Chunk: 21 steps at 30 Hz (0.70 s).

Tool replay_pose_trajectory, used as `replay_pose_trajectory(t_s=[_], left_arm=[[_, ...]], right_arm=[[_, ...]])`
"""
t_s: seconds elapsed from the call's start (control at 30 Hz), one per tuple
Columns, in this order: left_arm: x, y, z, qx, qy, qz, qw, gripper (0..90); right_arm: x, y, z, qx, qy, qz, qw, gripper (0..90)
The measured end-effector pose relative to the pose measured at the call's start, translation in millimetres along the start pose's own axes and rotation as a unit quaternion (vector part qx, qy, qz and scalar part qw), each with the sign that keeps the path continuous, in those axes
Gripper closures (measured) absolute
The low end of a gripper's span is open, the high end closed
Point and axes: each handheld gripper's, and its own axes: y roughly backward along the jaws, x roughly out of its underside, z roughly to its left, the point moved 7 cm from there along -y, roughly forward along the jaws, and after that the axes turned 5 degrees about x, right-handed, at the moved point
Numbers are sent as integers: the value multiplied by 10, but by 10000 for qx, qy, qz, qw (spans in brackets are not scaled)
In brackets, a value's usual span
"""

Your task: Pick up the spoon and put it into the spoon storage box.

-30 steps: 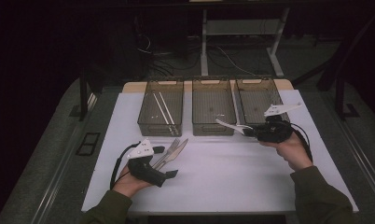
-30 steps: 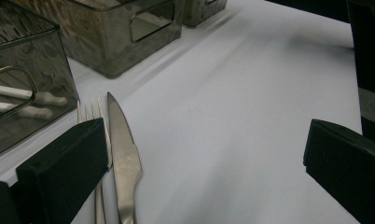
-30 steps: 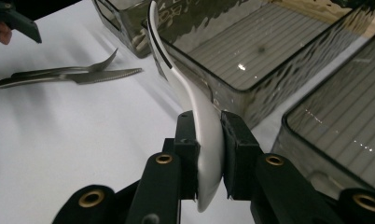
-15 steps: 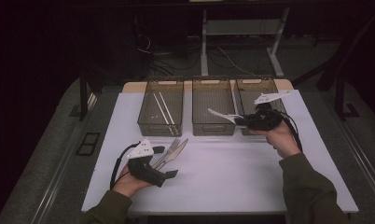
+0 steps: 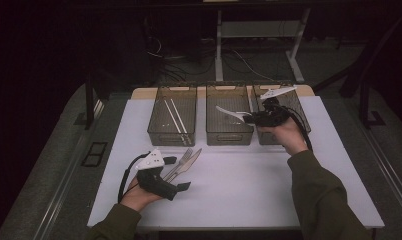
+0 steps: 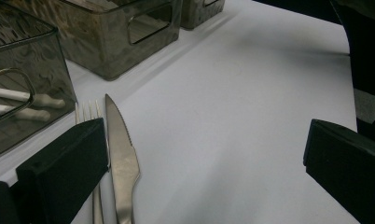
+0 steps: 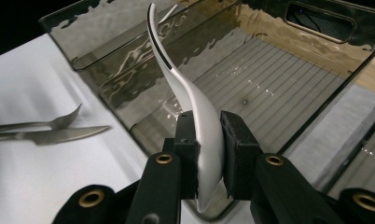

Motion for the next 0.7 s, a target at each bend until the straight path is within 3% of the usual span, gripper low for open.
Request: replay_pose_trajectory(t_s=[0.3,0.7], left_arm=[[-6,9,0,28,-15,-23,10000,0],[-12,6,-9,50,-14,-34,10000,0]], right_arm=[[-18,-279,-21,130,7,363,9993,774],[73,-488,23,295,276,893,9952,773]])
